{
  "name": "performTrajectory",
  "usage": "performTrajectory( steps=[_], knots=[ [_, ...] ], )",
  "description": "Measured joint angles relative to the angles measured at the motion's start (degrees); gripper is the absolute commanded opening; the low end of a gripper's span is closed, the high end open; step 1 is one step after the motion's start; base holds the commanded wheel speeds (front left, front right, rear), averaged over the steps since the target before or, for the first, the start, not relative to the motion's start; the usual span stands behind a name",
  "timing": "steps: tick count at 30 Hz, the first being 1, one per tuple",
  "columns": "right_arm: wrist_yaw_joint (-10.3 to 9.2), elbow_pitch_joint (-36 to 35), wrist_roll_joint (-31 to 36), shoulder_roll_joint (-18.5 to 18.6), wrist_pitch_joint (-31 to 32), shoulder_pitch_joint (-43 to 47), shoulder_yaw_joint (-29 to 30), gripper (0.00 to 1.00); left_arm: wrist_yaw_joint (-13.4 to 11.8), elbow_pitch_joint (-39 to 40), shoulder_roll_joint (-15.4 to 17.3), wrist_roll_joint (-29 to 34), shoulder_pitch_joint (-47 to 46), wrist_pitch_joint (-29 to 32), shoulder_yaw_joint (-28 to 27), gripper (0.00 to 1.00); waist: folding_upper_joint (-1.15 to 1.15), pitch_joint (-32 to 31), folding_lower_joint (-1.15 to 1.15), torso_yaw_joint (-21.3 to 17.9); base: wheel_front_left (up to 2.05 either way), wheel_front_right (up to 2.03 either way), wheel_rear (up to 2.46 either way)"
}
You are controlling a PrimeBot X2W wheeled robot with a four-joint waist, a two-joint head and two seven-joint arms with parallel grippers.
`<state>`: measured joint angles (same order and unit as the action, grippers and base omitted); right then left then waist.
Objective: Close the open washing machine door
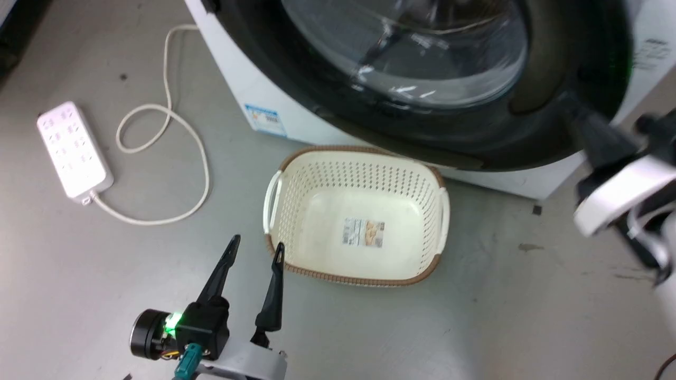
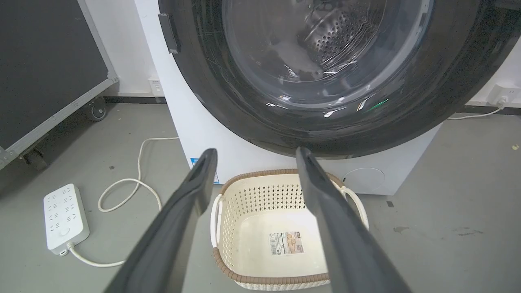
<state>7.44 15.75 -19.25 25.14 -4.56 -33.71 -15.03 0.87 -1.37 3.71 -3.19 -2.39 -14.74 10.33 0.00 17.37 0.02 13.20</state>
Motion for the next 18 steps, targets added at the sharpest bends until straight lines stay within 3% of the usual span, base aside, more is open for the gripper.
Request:
performTrajectory(
  steps=[8, 18],
  knots=[
    [0.14, 9.03, -2.05, 1.90, 0.43, -7.47, 0.96, 0.00, -0.71, 0.04, -0.55, -0.10, -1.34, -0.01, 0.80, 1.00, 0.00, 2.78, -0.01, 1.47, 0.00, 0.00, 0.00],
    [0.62, 16.39, -2.79, 1.53, -1.19, -12.94, 1.81, 0.00, -0.94, 0.09, -0.67, -0.62, -2.35, -0.01, 0.68, 1.00, 0.00, 3.66, -0.02, 0.83, 0.00, 0.00, 0.00]
  ],
)
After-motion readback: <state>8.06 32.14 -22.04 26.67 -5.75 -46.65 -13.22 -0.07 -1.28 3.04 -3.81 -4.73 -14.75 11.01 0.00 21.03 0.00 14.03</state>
